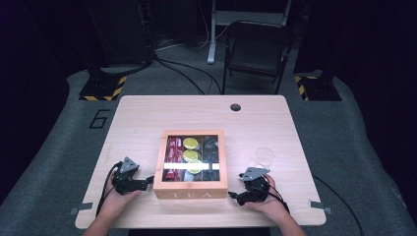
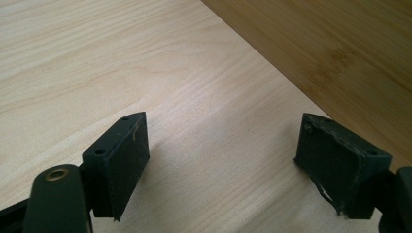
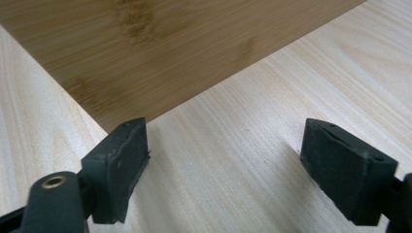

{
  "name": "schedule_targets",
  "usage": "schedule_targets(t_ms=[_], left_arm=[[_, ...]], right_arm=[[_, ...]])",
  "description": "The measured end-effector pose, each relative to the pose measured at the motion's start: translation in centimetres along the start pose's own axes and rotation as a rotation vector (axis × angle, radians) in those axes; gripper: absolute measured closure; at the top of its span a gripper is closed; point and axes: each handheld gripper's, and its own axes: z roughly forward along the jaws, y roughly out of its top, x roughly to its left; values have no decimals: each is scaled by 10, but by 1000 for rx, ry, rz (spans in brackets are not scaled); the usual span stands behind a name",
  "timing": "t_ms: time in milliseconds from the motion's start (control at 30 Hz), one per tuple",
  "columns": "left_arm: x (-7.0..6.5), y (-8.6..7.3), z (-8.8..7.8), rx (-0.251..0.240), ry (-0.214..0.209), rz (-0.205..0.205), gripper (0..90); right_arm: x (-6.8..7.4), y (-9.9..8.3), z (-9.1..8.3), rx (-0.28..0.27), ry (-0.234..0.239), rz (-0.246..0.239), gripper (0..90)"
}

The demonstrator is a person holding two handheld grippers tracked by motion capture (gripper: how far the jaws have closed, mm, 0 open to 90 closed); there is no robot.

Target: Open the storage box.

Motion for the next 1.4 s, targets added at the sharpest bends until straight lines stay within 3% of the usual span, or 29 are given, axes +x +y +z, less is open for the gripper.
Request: schedule_targets(t_ms=[833,900,933,1000,1033,1300,1333,1400], left_arm=[[-1,0,0,0,-1,-7,192],[-1,0,0,-6,6,-5,194],[-1,0,-1,9,-5,-6,198],[-2,1,-1,6,-8,-12,202],[-1,1,-2,11,-10,-18,208],[3,7,-5,51,-32,-59,292],[2,7,-4,39,-27,-72,294],[3,8,-5,56,-30,-62,307]], right_arm=[[0,0,-1,12,6,-7,153],[2,-1,-2,8,5,5,187],[1,-1,-6,10,18,-11,320],[1,-1,-7,12,18,-15,346],[1,-1,-8,17,15,9,360],[5,1,-14,55,-12,-19,461],[6,2,-15,60,-15,-15,467],[8,4,-17,54,-20,-8,483]])
